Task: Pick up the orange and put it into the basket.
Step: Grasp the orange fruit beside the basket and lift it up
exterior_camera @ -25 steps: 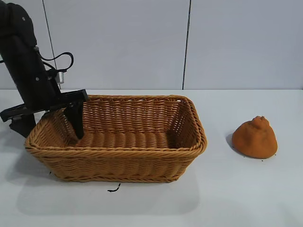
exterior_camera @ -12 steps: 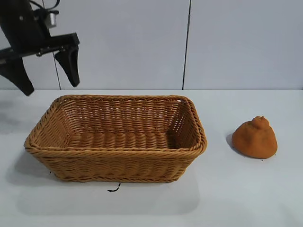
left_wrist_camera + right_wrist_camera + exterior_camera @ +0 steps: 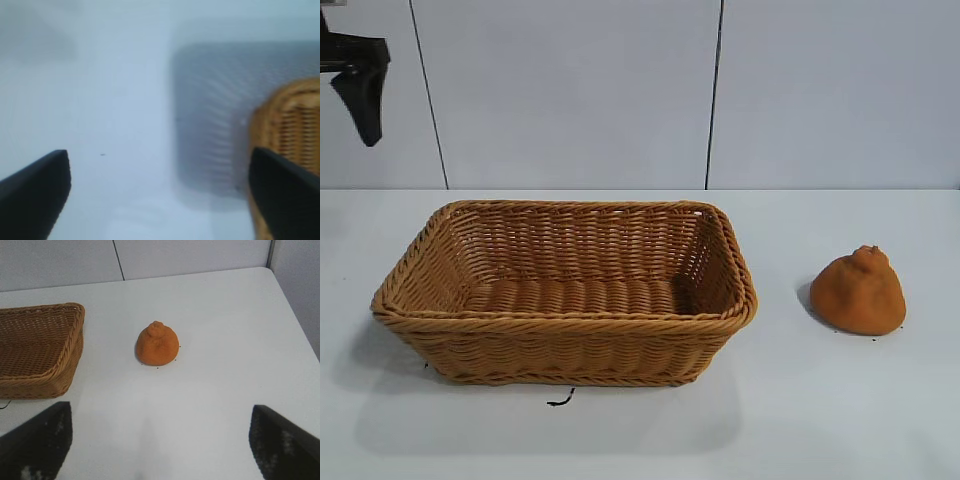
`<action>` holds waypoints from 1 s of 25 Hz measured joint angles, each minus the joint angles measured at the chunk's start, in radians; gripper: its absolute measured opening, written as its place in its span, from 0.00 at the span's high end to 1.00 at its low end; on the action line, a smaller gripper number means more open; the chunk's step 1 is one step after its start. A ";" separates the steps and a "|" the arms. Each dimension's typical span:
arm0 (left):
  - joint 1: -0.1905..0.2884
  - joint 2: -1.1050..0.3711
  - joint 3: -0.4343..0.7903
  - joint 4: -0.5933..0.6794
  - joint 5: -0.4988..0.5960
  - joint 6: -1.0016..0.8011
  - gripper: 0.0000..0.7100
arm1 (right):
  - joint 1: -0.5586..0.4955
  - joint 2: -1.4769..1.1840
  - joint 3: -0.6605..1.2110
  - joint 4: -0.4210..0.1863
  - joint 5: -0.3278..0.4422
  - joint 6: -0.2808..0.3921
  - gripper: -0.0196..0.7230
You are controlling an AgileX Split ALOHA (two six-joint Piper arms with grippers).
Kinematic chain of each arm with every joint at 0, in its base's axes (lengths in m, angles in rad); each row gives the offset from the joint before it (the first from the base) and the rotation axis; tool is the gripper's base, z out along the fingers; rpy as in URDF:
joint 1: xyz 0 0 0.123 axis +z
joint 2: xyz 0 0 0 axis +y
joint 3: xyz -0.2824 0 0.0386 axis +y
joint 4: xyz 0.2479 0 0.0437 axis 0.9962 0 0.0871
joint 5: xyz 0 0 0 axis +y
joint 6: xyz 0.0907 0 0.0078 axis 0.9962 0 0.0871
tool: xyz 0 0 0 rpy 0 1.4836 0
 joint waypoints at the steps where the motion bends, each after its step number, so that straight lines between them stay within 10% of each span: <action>1: 0.017 0.000 0.000 0.001 0.000 0.000 0.02 | 0.000 0.000 0.000 0.000 0.000 0.000 0.09; 13: 0.060 -0.221 0.279 0.001 0.000 0.018 0.02 | 0.000 0.000 0.000 0.000 0.000 0.000 0.09; 25: 0.060 -0.796 0.755 0.001 0.001 0.039 0.02 | 0.000 0.000 0.000 0.000 0.000 0.000 0.09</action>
